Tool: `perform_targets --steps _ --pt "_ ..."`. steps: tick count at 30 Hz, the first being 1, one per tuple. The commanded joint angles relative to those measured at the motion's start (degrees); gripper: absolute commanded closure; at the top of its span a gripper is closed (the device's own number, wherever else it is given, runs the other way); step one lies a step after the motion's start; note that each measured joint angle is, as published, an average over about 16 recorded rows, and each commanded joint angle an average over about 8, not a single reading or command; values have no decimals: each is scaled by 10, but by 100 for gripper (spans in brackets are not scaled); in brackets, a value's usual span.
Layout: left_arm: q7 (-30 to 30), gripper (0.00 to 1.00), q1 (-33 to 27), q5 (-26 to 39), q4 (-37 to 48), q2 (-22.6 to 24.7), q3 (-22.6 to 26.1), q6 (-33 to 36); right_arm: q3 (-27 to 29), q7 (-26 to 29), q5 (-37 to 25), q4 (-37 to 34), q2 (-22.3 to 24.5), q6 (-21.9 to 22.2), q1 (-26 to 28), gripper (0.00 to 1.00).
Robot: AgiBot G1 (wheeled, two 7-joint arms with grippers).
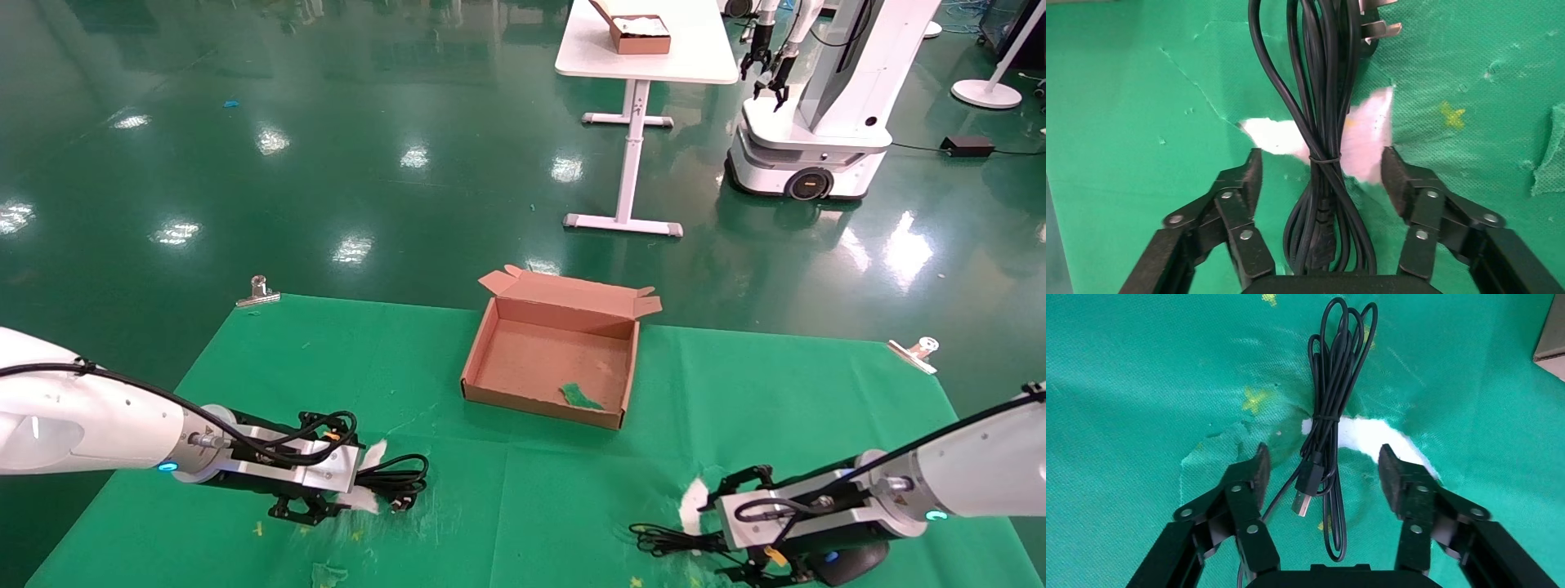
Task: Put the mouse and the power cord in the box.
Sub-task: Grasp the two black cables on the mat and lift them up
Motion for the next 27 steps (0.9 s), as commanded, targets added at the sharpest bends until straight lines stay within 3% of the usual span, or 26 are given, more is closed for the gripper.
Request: perform_targets --steps 1,27 --pt "0 100 0 0 0 0 0 0 0 0 0 0 0 -1 0 100" --pt "-15 100 -13 -9 8 -12 -6 22 12 8 17 -2 10 -16 7 100"
